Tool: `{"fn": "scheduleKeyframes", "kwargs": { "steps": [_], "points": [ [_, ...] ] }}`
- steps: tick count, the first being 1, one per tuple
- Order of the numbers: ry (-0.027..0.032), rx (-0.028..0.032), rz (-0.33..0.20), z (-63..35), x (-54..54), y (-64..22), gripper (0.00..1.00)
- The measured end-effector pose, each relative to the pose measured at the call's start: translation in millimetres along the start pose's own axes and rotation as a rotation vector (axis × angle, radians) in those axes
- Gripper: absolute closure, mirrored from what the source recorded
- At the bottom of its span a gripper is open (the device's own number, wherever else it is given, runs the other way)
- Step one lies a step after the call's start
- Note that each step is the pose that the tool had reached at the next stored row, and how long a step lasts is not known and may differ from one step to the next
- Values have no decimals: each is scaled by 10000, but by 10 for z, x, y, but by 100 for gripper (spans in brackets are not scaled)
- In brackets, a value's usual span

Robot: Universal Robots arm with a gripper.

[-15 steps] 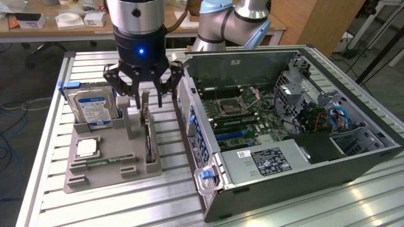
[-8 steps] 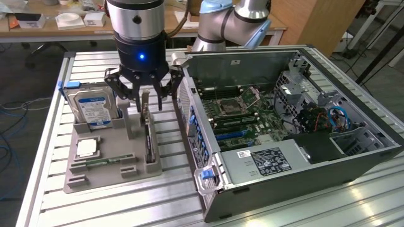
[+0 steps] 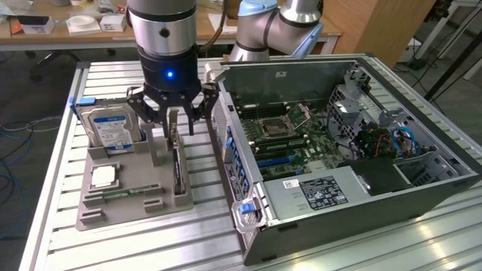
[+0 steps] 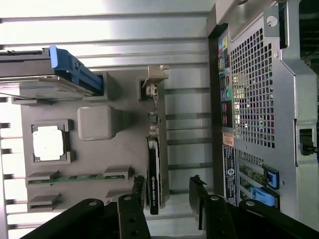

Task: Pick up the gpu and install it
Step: 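Pick up the gpu and move the gpu toward the slot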

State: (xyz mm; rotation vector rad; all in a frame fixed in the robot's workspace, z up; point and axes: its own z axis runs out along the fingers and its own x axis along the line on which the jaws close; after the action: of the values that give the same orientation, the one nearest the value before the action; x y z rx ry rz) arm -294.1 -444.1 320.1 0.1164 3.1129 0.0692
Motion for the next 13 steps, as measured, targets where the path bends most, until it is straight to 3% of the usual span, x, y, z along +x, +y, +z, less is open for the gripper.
{"fn": "scheduleKeyframes", "kwargs": {
  "steps": [13],
  "points": [
    [0,1,2,173,17,-10,51]
  ]
}}
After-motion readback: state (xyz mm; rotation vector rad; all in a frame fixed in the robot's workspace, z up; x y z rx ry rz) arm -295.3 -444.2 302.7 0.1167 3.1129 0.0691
